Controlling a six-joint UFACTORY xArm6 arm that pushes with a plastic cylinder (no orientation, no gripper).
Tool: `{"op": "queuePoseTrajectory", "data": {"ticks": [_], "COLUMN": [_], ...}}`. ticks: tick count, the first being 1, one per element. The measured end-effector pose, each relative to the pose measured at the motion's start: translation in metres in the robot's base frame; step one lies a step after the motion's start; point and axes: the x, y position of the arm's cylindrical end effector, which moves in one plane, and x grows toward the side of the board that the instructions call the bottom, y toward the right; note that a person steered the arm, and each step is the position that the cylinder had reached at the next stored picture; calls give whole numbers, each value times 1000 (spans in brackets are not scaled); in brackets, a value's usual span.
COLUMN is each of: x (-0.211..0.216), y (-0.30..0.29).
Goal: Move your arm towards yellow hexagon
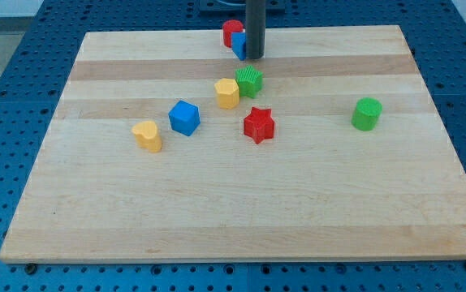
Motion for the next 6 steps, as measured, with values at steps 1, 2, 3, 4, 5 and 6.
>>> {"op": "queuePoseTrajectory", "data": {"ticks": [1,2,3,4,5,6], "x": [0,4,29,29,29,38], "y": [0,0,16,16,16,23]}}
